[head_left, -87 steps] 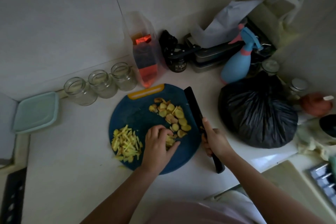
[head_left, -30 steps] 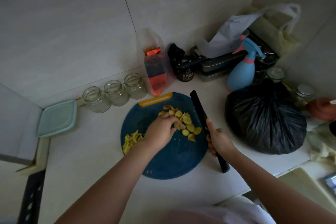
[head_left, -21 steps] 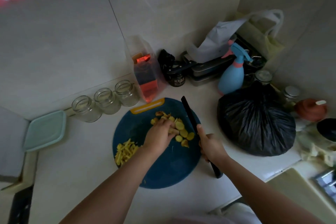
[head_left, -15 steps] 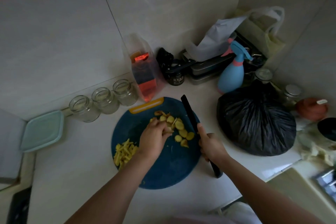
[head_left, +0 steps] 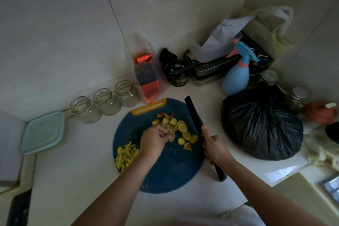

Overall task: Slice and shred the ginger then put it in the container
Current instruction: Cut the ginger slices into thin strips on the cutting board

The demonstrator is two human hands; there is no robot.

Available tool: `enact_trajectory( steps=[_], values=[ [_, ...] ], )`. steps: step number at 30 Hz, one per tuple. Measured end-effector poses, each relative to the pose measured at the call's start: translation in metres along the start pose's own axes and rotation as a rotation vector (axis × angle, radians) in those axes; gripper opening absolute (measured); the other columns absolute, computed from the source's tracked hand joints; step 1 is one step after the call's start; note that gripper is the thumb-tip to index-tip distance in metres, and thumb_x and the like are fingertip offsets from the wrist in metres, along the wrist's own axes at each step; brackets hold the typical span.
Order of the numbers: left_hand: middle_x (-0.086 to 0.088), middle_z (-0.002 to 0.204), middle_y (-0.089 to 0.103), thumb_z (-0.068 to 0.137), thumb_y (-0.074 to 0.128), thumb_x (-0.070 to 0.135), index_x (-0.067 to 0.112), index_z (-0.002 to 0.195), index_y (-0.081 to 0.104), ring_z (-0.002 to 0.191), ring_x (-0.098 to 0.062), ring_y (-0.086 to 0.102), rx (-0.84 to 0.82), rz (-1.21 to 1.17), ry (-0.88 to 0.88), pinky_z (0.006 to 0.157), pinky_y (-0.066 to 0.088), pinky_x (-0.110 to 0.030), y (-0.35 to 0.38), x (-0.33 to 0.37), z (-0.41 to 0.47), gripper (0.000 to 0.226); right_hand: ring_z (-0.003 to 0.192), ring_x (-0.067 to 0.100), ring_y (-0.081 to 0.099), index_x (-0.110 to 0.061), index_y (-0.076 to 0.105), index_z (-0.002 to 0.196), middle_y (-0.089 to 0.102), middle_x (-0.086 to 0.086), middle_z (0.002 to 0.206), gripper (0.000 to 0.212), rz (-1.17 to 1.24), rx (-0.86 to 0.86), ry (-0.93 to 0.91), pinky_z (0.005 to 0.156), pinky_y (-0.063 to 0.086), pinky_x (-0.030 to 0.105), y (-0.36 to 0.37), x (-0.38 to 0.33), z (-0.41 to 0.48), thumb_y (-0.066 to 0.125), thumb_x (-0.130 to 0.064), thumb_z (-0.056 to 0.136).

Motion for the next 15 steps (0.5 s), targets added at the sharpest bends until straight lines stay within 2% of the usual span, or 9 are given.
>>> enact_trajectory(
  steps=[3, 6, 10, 12, 15],
  values=[
    [0.006, 0.086, 0.058, 0.085, 0.069, 0.02, 0.014, 0.091, 0.063, 0.081, -0.009, 0.056, 0.03, 0.136, 0.196, 0.071, 0.044, -0.022, 0.001, 0.024, 0.0, 0.011, 0.043, 0.015, 0.043, -0.015, 0.045, 0.064, 0.045, 0.001, 0.053, 0.064, -0.005, 0.008, 0.001, 0.043, 0.035, 0.022, 0.0, 0.001, 0.0, 0.029, -0.071, 0.09],
    [0.001, 0.103, 0.058, 0.087, 0.066, 0.023, 0.015, 0.105, 0.065, 0.097, -0.015, 0.054, 0.012, 0.245, 0.395, 0.083, 0.046, -0.03, 0.006, 0.051, 0.006, 0.02, 0.04, 0.014, 0.041, -0.016, 0.043, 0.063, 0.043, 0.0, 0.05, 0.063, 0.017, 0.005, 0.006, 0.042, 0.034, 0.021, 0.001, 0.002, -0.001, 0.031, -0.072, 0.089],
    [-0.001, 0.13, 0.052, 0.091, 0.061, 0.031, 0.019, 0.13, 0.056, 0.121, -0.021, 0.039, -0.214, 0.552, 0.508, 0.101, 0.032, -0.031, 0.028, 0.069, 0.024, 0.042, 0.039, 0.014, 0.04, -0.016, 0.043, 0.063, 0.042, 0.0, 0.05, 0.063, 0.032, 0.007, 0.009, 0.042, 0.034, 0.022, 0.001, -0.001, -0.001, 0.032, -0.073, 0.089],
    [0.001, 0.133, 0.052, 0.091, 0.06, 0.034, 0.02, 0.131, 0.055, 0.126, -0.02, 0.036, -0.322, 0.74, 0.575, 0.105, 0.025, -0.029, 0.037, 0.072, 0.027, 0.043, 0.041, 0.014, 0.04, -0.016, 0.043, 0.064, 0.043, 0.0, 0.051, 0.063, 0.043, 0.004, 0.015, 0.042, 0.034, 0.022, 0.002, 0.0, -0.002, 0.032, -0.073, 0.088],
    [-0.001, 0.127, 0.055, 0.087, 0.065, 0.032, 0.017, 0.12, 0.061, 0.126, -0.02, 0.037, -0.37, 0.794, 0.594, 0.108, 0.015, -0.027, 0.039, 0.072, 0.034, 0.037, 0.041, 0.014, 0.04, -0.016, 0.044, 0.065, 0.043, 0.001, 0.053, 0.062, 0.044, -0.001, 0.014, 0.042, 0.034, 0.022, 0.001, 0.0, -0.003, 0.032, -0.072, 0.089]
  ],
)
Point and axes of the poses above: each hand's wrist, its own z-axis towards the middle knuckle, its own y-axis out of the palm, x = y × z, the point moved 8 cm from there along z, towards the middle knuckle
